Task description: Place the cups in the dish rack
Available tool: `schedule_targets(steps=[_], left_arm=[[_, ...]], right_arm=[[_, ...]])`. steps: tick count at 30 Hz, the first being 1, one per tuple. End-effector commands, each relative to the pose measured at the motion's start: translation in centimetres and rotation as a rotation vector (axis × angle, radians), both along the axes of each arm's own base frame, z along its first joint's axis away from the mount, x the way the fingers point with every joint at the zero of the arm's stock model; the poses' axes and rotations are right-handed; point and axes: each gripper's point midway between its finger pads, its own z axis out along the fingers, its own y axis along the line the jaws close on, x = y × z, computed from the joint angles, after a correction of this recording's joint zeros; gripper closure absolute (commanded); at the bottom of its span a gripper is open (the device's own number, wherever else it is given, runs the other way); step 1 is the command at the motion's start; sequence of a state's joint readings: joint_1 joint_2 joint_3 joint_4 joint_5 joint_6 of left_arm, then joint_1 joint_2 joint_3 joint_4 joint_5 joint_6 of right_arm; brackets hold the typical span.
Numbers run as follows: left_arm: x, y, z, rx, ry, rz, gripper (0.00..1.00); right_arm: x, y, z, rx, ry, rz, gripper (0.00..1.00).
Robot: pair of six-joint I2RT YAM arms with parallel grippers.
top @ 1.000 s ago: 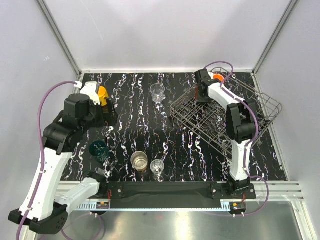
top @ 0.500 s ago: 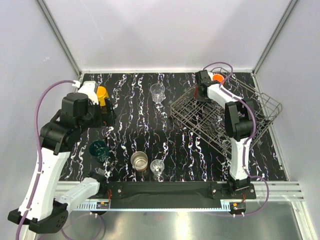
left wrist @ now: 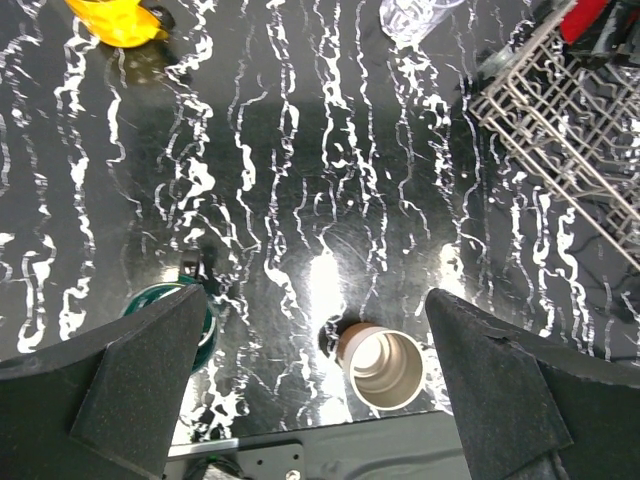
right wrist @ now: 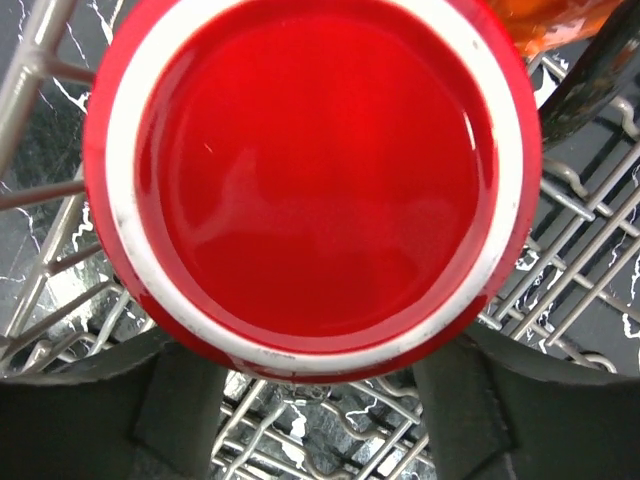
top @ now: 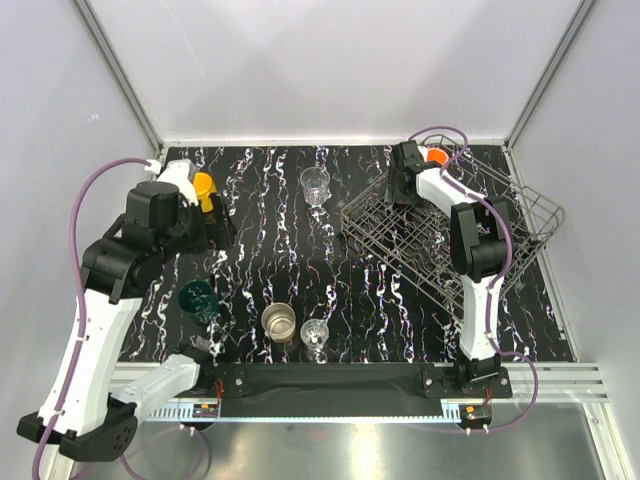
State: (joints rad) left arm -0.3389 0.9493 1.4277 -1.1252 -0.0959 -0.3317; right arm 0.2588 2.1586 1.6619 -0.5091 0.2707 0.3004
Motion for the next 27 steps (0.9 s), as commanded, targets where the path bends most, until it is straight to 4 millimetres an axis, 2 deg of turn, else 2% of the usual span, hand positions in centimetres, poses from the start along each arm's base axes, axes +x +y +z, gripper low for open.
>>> schedule_targets(steps=[1, 4, 6, 8, 9, 10, 16, 17, 19, 20, 22, 27], left_arm=[[0.5, -1.1, 1.9, -0.078, -0.045, -0.011, 0.02], [1.1, -1.5, 1.9, -0.107, -0.045, 0.004, 0.02], [1.6, -1.9, 2.1, -0.138, -0.050, 0.011, 0.02], [2.3, -2.6, 2.0, -0.164, -0.045, 0.009, 0.02], [2.6, -2.8, 2.0, -0.185, -0.036, 0.021, 0.02], [3.0, -3.2, 1.6, -0.196, -0.018, 0.026, 0.03], [5.3, -5.3, 0.6, -0.279, 0.066, 0.041, 0.05], [6.1, -5.5, -0.3, -0.272, 0.097, 0.058, 0.05], [7.0, -5.5, -0.8, -0.270, 0.123, 0.094, 0.05], [7.8, -5.6, -1.9, -0.259, 0.157, 0.113, 0.05], [8.4, -5.8, -2.7, -0.265, 0.186, 0.140, 0.04], [11.7, -4.4, -4.9, -0.195, 0.199, 0.279, 0.04]], right_arm=[[0.4, 0.3, 2.3, 0.050, -0.040, -0.015, 0.25], [-0.3, 0.8, 4.7, 0.096, -0.037, -0.032, 0.23], [-1.7, 1.1, 5.6, 0.126, -0.001, -0.043, 0.20], [-3.5, 1.4, 6.9, 0.178, 0.018, -0.071, 0.19], [-4.3, 2.2, 7.2, 0.235, 0.030, -0.069, 0.19], [-5.9, 2.4, 7.9, 0.265, 0.032, -0.064, 0.18], [-11.7, 4.2, 10.1, 0.431, 0.064, 0.006, 0.17], [-12.3, 4.5, 10.4, 0.445, 0.073, 0.028, 0.17], [-13.9, 4.9, 11.3, 0.476, 0.081, 0.070, 0.17], [-14.3, 5.1, 11.7, 0.486, 0.080, 0.091, 0.17], [-15.6, 5.6, 12.7, 0.521, 0.081, 0.145, 0.17], [-17.8, 6.1, 14.4, 0.554, 0.087, 0.221, 0.17]])
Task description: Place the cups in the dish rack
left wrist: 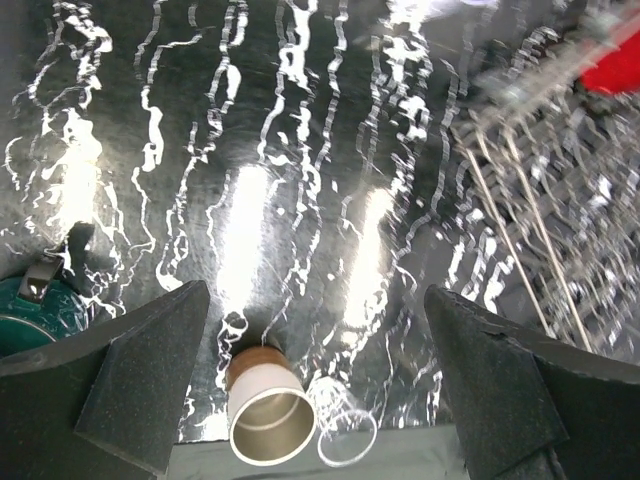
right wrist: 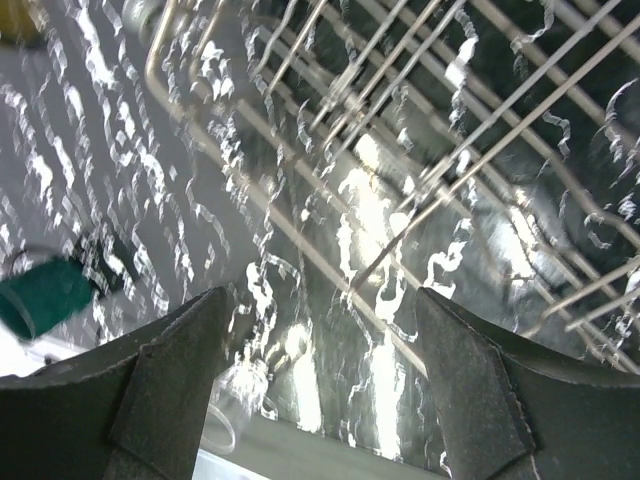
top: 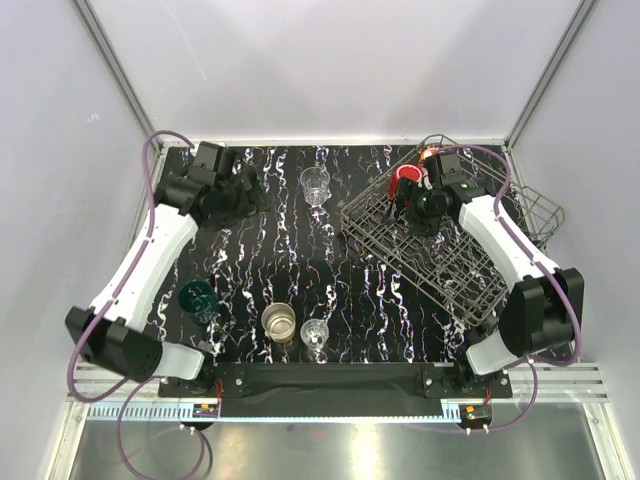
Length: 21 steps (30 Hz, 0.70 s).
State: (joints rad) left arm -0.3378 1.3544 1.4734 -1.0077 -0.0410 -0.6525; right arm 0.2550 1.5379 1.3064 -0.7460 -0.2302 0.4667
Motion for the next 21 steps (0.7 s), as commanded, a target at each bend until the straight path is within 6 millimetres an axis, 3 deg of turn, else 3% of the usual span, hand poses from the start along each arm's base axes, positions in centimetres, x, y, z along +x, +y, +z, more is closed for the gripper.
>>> schedule_targets(steps=[1, 6, 12, 13, 14, 16, 17, 19, 20, 21], left_arm=[[3.7, 1.2, 1.6, 0.020, -0.088, 0.121, 0.04], [7.6, 2.0, 0.1, 0.027, -0.108, 0.189, 0.10], [11.3, 5.0, -1.4, 0.125, -0.065, 0.279, 0.15], [12.0, 6.0, -0.1, 0.161, -0.094, 0.305, 0.15], [12.8, 6.3, -1.1, 0.196, -0.074, 0.307, 0.15], [13.5, 7.7, -0.6, 0.259, -0.070, 0.313, 0.16], [14.8, 7.8, -0.2, 0.263, -0.078, 0.318, 0.16], [15.1, 9.2, -0.3, 0.314, -0.041, 0.337, 0.17], [15.8, 9.5, 1.5, 0.315, -0.078, 0.349, 0.17], [16.5, 10.0, 0.5, 0.349, -0.050, 0.337, 0.17]], right_arm=[[-2.1, 0.8, 3.0, 0.064, -0.044, 0.092, 0.17], [-3.8, 1.1, 4.1, 0.087, -0.045, 0.147, 0.16], [-4.3, 1.0, 3.8, 0.078, -0.043, 0.194, 0.16], [-4.6, 0.9, 3.6, 0.070, -0.029, 0.200, 0.16], [-4.6, 0.9, 3.6, 0.064, -0.028, 0.207, 0.16], [-4.8, 0.9, 3.4, 0.065, -0.020, 0.212, 0.16], [-4.9, 1.0, 3.5, 0.074, -0.024, 0.216, 0.16], [-5.0, 1.2, 3.4, 0.086, -0.034, 0.217, 0.16], [-5.0, 1.2, 3.4, 0.091, -0.038, 0.217, 0.16], [-5.0, 1.1, 3.4, 0.090, -0.044, 0.212, 0.16]])
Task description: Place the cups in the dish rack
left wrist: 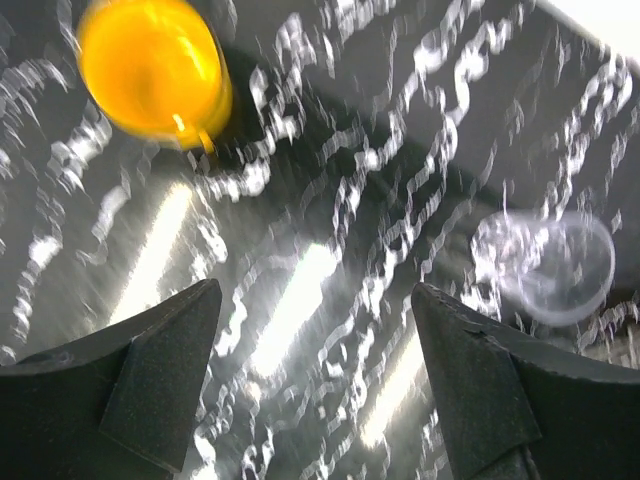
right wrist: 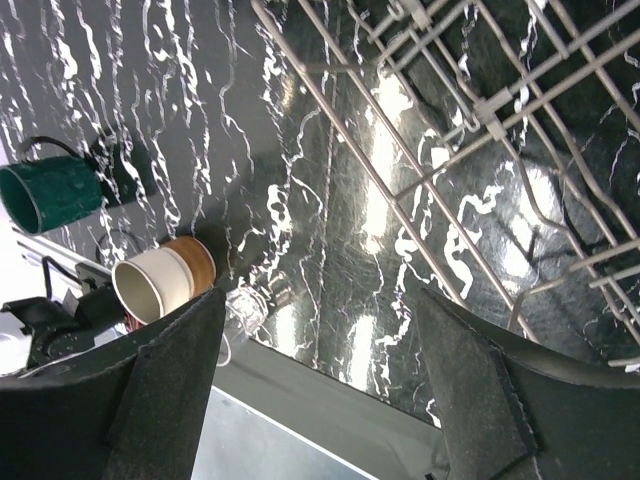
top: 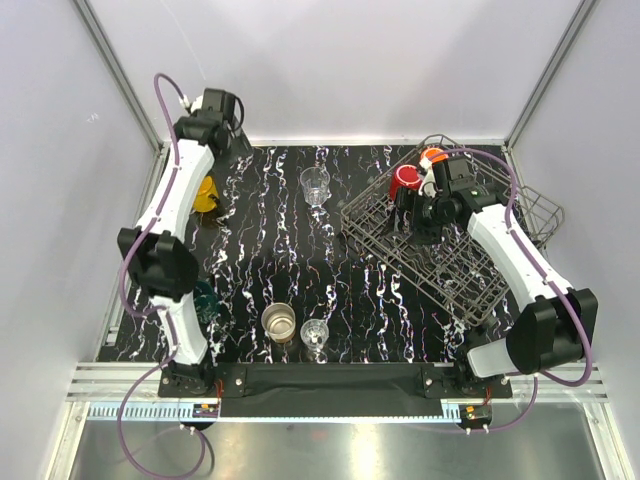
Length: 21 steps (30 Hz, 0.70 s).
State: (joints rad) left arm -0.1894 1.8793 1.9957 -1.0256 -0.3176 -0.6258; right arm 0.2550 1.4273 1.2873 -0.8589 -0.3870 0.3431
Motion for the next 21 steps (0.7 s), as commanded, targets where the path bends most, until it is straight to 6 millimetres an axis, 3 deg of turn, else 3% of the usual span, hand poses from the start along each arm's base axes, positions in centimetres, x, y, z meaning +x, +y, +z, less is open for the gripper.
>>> schedule_targets(steps=[1, 2, 9, 16, 21], left_arm=[[1.3, 3.6, 1.4, 0.145, 0.008, 0.049, 0.18], [1.7, 3.9, 1.8, 0.166, -0.001, 0.035, 0.19], [3.3, 7.1, -0.6, 0.191, 0.025, 0.062, 0.27], [5.4, 8.7, -1.9, 0.302, 0.017, 0.043, 0.34], [6.5, 9.7, -4.1, 0.291, 0.039, 0.075, 0.34]], right_arm=[[-0.5, 0.2, 0.7, 0.022, -0.040, 0.027, 0.16], [-0.3, -0.1, 0.6, 0.010, -0.044, 0.024, 0.16], [-0.7, -0.7, -0.1, -0.011, -0.043, -0.005, 0.16], [-1.7, -1.6, -0.4, -0.039, -0.042, -0.046, 0.16], [-2.5, -2.8, -0.7, -0.088, -0.037, -0.085, 0.16]])
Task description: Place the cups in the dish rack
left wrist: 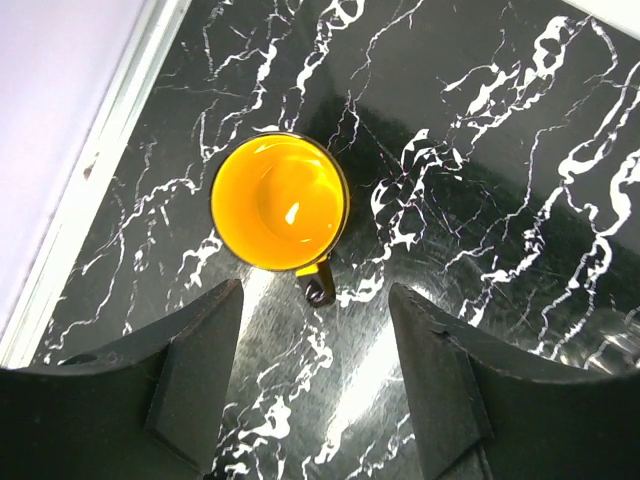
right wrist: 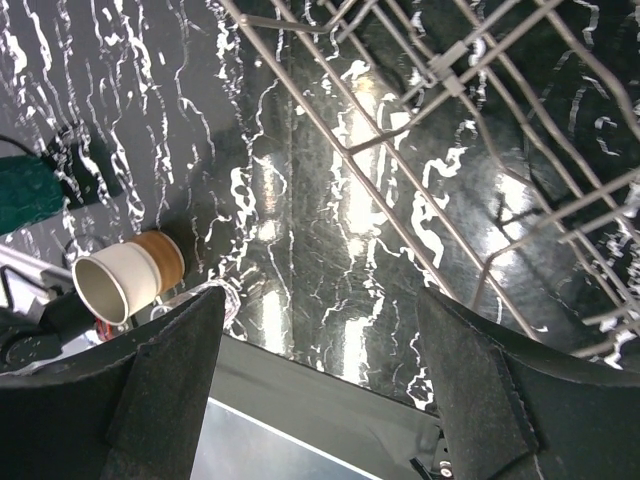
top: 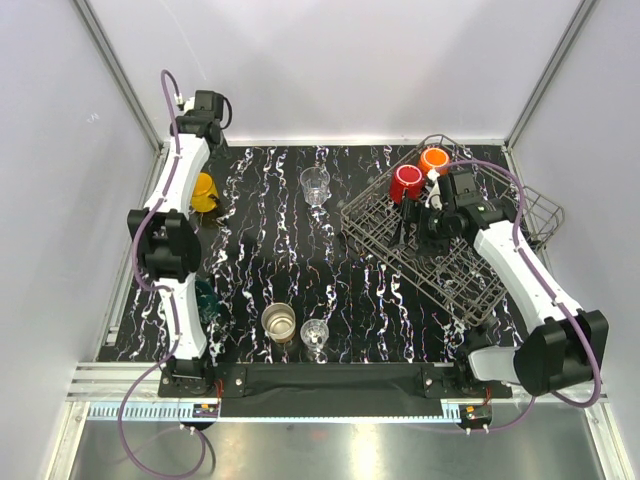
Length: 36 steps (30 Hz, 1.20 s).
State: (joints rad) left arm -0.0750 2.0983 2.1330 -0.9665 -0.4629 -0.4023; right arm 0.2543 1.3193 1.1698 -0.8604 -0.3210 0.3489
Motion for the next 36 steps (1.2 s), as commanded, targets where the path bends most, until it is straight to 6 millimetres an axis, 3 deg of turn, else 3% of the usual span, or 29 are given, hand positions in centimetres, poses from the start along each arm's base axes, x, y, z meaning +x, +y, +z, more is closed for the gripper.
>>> schedule_targets(steps=[1, 4, 11, 23, 36], left_arm=[[1.5, 1.8, -0.5, 0.037, -0.033, 0.038, 0.34], [1.6, 2.5, -2.1, 0.021, -0.015, 0.061, 0.34], [2.1, 2.1, -4.7, 0.012, 0.029, 0.007, 0.34], [1.5, 1.6, -6.9, -0.026, 0.068, 0.013, 0.34], [1.6, 2.0, -10.1, -0.056, 0.132, 0.051, 0.35]], right_arm=[[-0.3, -1.2, 0.6, -0.038, -0.033, -0.048, 0.16], [-0.9, -1.7, 0.7, -0.051, -0.040, -0.065, 0.16], [-1.1, -2.1, 0.9, -0.056, -0.043, -0.095, 0.16], [-0.2, -1.1, 0.4, -0.018, -0.030, -0.084, 0.16], [-0.8, -1.7, 0.2, -0.048, -0.014, -0.099, 0.16]])
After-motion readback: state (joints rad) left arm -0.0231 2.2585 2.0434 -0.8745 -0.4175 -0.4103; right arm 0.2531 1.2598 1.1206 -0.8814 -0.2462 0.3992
